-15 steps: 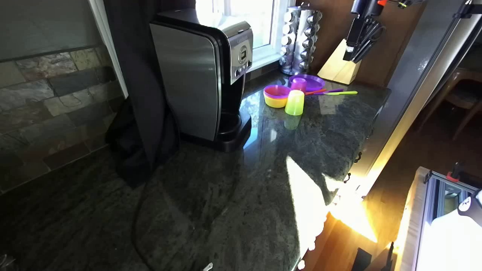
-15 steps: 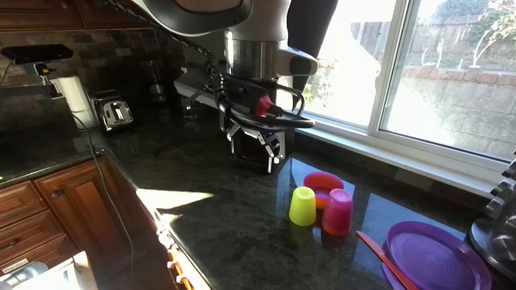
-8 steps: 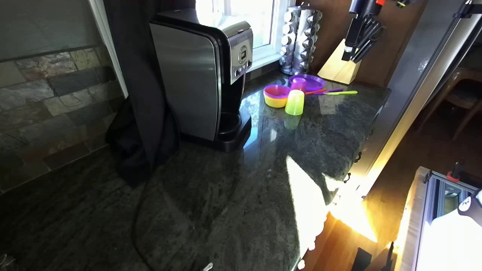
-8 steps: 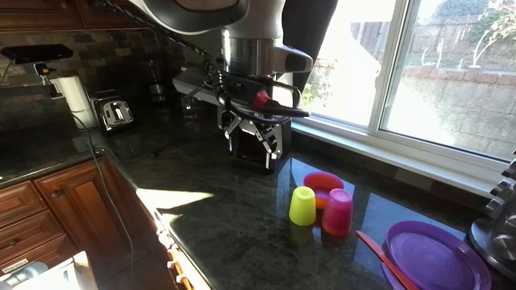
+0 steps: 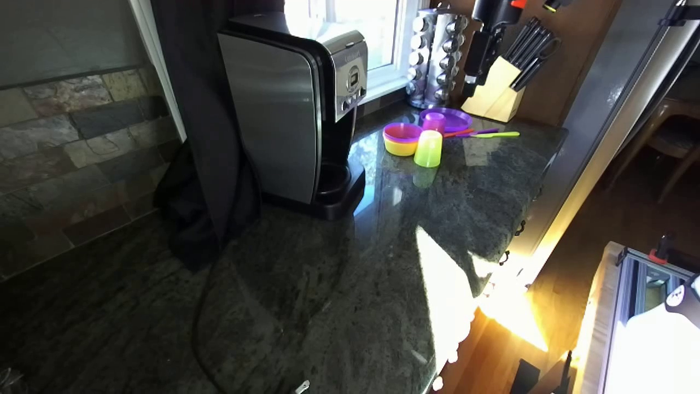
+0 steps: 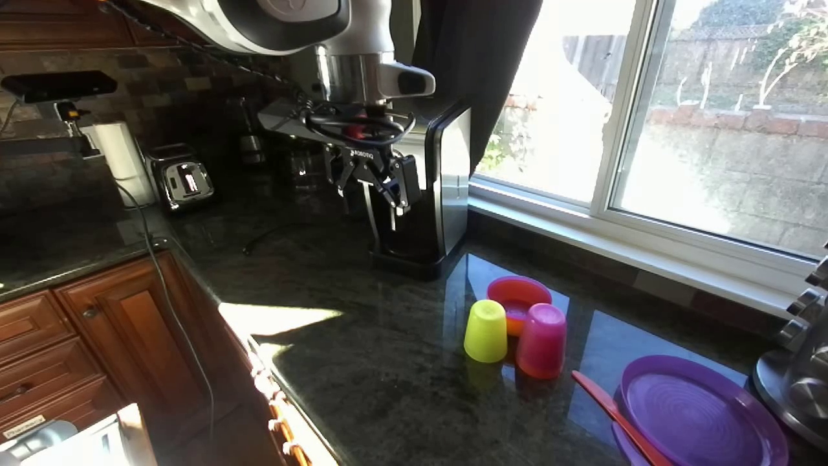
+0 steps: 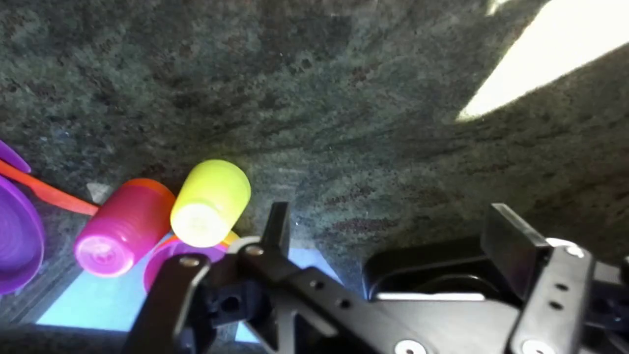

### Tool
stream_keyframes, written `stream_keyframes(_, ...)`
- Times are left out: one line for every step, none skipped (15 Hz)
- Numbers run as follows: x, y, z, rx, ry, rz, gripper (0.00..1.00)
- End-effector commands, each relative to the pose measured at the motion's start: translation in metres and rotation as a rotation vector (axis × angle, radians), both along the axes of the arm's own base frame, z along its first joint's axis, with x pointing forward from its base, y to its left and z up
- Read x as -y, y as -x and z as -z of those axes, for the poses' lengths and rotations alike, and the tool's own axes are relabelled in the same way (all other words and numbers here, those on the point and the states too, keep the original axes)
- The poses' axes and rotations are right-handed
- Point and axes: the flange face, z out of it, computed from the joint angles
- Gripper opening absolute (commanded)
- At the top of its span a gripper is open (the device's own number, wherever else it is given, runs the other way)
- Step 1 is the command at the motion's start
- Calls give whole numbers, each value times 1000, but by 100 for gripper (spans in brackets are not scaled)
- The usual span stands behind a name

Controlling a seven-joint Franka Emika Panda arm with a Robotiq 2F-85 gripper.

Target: Press a button on the coffee maker

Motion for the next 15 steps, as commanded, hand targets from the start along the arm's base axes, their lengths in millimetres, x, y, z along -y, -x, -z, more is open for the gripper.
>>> stream_keyframes(-40, -2, 4, 180, 24, -18, 100)
stream_keyframes(-49, -5, 7, 232, 11, -14, 100)
stream_keyframes(-57, -6, 10, 278, 10, -17, 100)
stream_keyframes(-65, -8, 12, 320, -14, -1, 100)
stream_keyframes(-70, -10, 17, 351, -26, 22, 100)
stream_keyframes(-74, -11, 21, 382, -30, 42, 100)
stream_keyframes(-78, -12, 24, 399, -33, 66, 100)
stream_keyframes(-82, -11, 28, 413, -36, 74, 100)
stream_keyframes(-85, -10, 31, 424, -42, 51, 100)
stream_keyframes(-89, -10, 35, 429, -42, 51, 100)
stream_keyframes(-92, -9, 38, 425, -45, 36, 100)
stream_keyframes(-96, -7, 42, 418, -43, 16, 75)
stream_keyframes(-99, -7, 45, 406, -42, 9, 74)
stream_keyframes(-104, -6, 46, 397, -46, -13, 66)
stream_keyframes(-108, -5, 48, 390, -47, -29, 58)
